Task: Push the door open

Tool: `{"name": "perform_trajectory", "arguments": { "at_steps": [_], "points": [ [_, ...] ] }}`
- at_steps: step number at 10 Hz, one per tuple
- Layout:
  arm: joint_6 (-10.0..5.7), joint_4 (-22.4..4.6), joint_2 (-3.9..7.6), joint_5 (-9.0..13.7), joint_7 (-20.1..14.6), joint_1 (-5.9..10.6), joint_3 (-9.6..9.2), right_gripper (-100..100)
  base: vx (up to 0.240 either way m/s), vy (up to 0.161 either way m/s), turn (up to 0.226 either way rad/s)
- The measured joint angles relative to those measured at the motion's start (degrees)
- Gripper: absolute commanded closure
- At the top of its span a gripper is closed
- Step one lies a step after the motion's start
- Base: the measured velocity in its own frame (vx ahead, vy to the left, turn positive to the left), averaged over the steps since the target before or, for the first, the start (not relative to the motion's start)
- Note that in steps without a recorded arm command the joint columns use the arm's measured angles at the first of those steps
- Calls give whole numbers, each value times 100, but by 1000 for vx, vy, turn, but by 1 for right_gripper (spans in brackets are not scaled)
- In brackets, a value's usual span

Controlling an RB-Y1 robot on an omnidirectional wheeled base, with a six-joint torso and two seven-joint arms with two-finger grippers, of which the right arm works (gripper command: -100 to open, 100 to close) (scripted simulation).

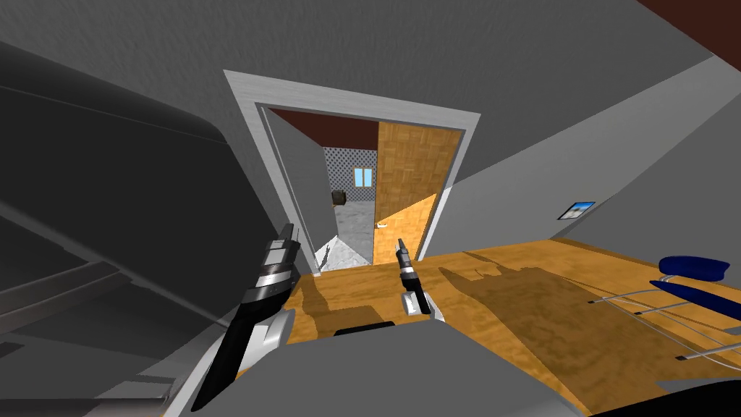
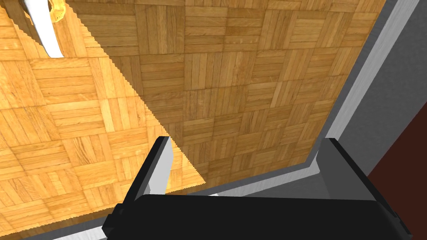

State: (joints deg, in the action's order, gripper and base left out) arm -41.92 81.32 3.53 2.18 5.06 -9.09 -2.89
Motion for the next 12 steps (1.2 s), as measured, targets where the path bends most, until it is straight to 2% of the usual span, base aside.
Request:
{"name": "perform_trajectory", "arguments": {
  "at_steps": [4,8,12],
  "points": [
    [-2,-494,-9,54,17,238,4,-100,67,-26,3],
    [-59,-1190,-27,130,17,540,6,-100,93,-45,5],
    [-145,-1792,-90,181,47,752,-12,-100,74,-22,3]
  ]
}}
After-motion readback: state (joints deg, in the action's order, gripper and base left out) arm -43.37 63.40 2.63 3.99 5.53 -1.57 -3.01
